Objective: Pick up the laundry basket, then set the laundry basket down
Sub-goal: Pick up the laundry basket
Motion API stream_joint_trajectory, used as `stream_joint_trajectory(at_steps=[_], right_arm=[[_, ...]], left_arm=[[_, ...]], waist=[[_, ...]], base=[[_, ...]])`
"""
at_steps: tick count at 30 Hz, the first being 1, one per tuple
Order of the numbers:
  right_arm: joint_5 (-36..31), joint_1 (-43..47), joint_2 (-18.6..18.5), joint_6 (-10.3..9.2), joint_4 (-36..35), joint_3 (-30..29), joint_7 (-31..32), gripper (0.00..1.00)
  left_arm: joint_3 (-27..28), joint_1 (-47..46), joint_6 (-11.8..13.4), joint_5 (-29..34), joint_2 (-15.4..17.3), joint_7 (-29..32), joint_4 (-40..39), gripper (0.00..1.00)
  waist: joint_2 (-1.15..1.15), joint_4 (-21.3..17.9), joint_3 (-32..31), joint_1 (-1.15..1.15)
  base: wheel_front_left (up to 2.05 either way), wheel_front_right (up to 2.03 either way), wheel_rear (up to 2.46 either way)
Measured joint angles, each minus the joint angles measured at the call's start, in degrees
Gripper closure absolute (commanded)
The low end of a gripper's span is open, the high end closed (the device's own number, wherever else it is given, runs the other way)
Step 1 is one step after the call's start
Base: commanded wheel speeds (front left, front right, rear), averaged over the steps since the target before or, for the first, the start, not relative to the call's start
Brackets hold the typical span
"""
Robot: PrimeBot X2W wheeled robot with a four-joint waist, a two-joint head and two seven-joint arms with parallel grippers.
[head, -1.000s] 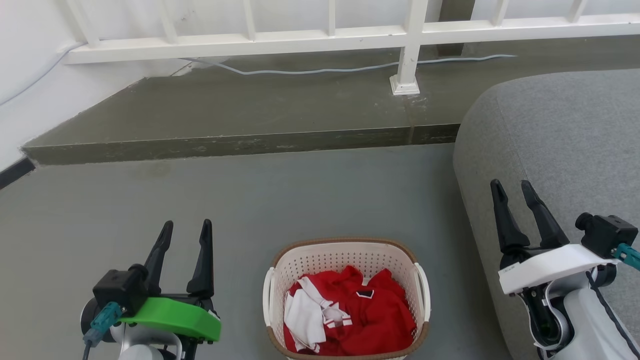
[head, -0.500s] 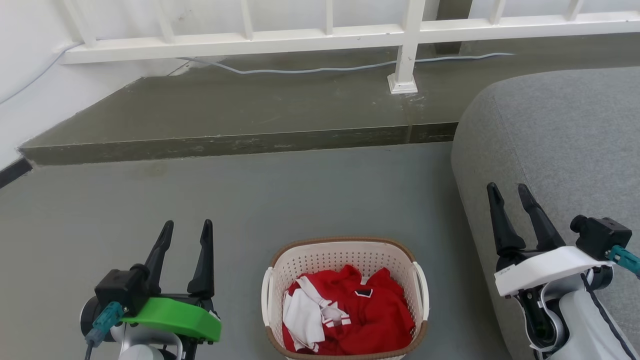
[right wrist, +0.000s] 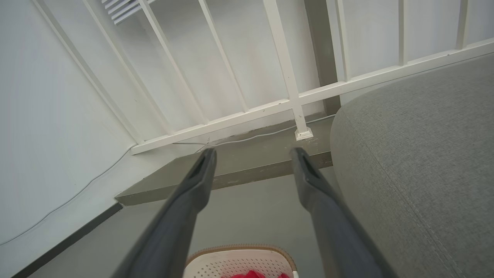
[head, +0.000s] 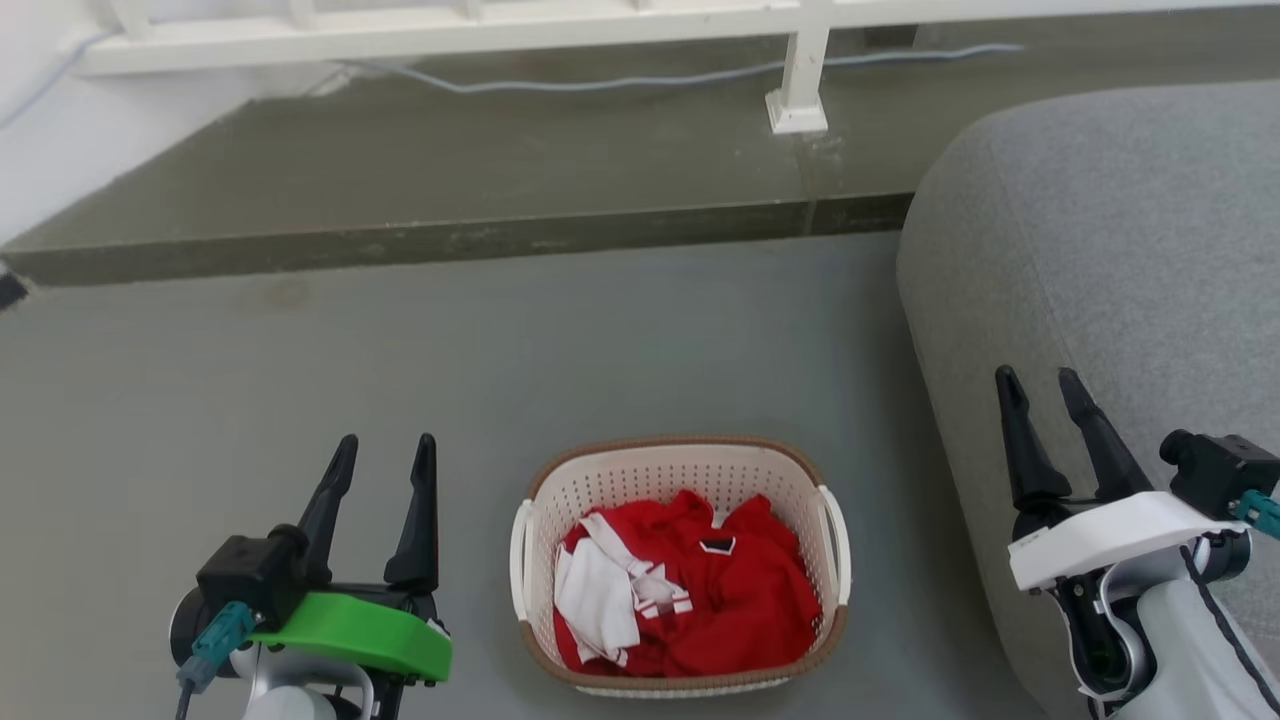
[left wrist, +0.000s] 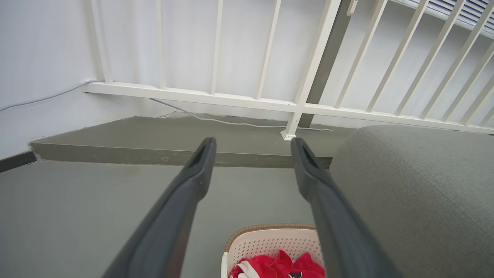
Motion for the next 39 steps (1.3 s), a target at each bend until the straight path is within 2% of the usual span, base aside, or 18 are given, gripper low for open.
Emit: stream_joint_trajectory(at_steps=[12,20,31,39], right_arm=[[0.7,-2.6,-1.1,0.00,1.3,-0.8,0.0,0.00],[1.9,-5.8,-1.8,0.00,5.0,0.4,0.0,0.00],[5.4,-13.0,-1.8,0.00,12.3,3.1,0.1,0.00],[7.0,-17.4,-2.3,0.00,17.9,5.6,2.9,0.00]], left_arm=[[-2.2,-4.9,1.3,-1.0,0.0,0.0,-1.4,0.00],[-3.9,-9.4,2.0,-2.1,-0.1,0.0,1.1,0.00],[-6.7,-17.1,2.0,-4.2,-0.3,0.0,12.0,0.00],[-8.8,-23.8,2.4,-7.4,-0.5,0.0,19.6,0.00]], waist=[[0.00,-0.3,8.0,0.00],[0.00,0.0,14.1,0.00],[0.00,1.1,23.4,0.01],[0.00,2.1,29.7,0.01]], base=[[0.00,0.00,0.00],[0.00,0.00,0.00],[0.00,0.00,0.00],[0.00,0.00,0.00]])
